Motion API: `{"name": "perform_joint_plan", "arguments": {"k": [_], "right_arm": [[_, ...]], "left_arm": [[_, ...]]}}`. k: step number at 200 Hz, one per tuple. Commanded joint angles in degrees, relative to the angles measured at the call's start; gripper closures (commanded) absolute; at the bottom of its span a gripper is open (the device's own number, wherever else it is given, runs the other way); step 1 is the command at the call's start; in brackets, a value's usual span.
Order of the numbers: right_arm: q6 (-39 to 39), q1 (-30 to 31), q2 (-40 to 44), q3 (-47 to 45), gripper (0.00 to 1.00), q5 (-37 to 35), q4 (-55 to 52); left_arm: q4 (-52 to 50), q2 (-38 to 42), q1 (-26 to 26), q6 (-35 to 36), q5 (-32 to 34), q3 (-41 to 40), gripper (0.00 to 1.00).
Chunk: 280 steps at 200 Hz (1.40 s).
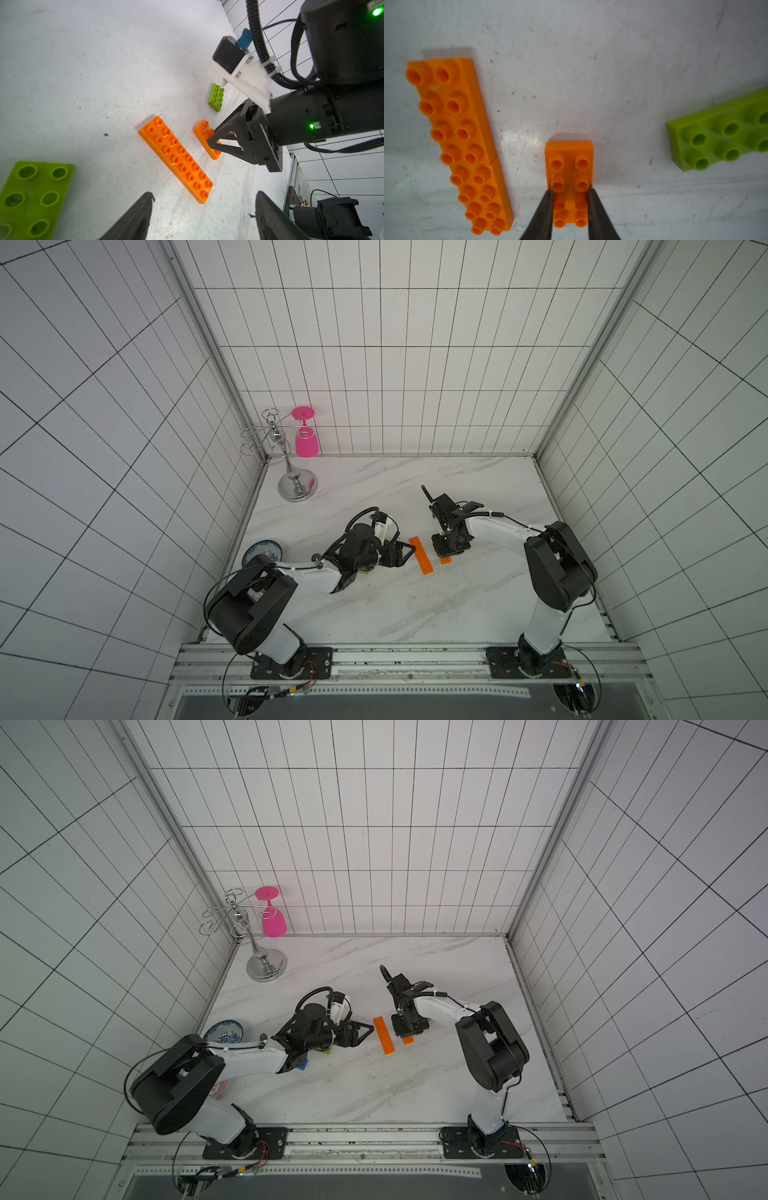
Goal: Assemble a small pinwheel with lego
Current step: Pick up the lego brick from the center of the board.
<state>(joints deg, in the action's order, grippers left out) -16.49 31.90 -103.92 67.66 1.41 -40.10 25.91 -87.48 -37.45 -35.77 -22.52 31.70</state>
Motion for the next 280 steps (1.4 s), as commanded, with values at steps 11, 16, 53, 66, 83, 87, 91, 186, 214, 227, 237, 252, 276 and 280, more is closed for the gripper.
{"name": "perform_joint_plan", "arguments": {"k": [11,16,53,66,83,87,91,186,214,227,237,252,276,280], "right_arm": [[0.04,-0.4,-1.79,-0.69,0.76,-0.36,-3.31],[0.07,-0.41,-1.73,-0.64,0.76,-0.36,-3.26],[0.13,-0.37,-1.17,-0.37,0.76,-0.35,-3.53],[0.22,-0.3,-0.53,-0.01,0.76,-0.49,-3.89],[0.28,-0.18,0.19,0.44,0.76,-0.44,-4.32],[0.4,-0.11,0.25,0.55,0.75,-0.44,-4.44],[0.41,-0.09,0.23,0.63,0.75,-0.52,-4.58],[-0.11,3.41,1.85,4.47,0.75,-1.76,-7.28],[-0.43,4.55,1.8,6.18,0.75,-1.55,-7.71],[-0.38,4.8,1.82,6.9,0.75,-1.61,-7.96],[-0.38,4.81,1.8,7.43,0.75,-1.43,-8.24],[-0.21,4.84,1.63,8.54,0.75,-0.77,-8.46],[0.04,5.27,0.48,10.78,0.74,0.77,-9.19],[0.03,5.44,0.21,11.18,0.74,0.91,-9.2]], "left_arm": [[1.69,-0.06,-0.25,-0.27,0.33,-0.29,0.21],[1.7,-0.06,-0.21,-0.27,0.37,-0.3,0.21],[1.84,-0.06,0.06,-0.51,0.45,-0.41,0.21],[2.2,-0.06,0.43,-0.94,0.24,-0.78,0.21],[3.61,-0.23,1.5,-2.12,-0.52,-1.63,0.21],[4.12,-0.36,1.85,-2.41,-0.9,-1.88,0.21],[4.56,-0.45,2.11,-2.66,-1.2,-2.1,0.21],[5.05,0.21,3.76,-3.08,-1.47,-3.24,0.21],[5.38,0.35,3.98,-3.42,-1.23,-3.62,0.21],[5.64,0.47,4.3,-3.59,-1.28,-3.91,0.21],[5.69,0.64,4.5,-3.62,-1.23,-4.15,0.21],[5.74,0.79,4.8,-3.6,-1.27,-4.32,0.21],[5.9,0.68,4.86,-3.65,-1.21,-4.45,0.21],[5.95,0.65,4.93,-3.69,-1.21,-4.46,0.21]]}}
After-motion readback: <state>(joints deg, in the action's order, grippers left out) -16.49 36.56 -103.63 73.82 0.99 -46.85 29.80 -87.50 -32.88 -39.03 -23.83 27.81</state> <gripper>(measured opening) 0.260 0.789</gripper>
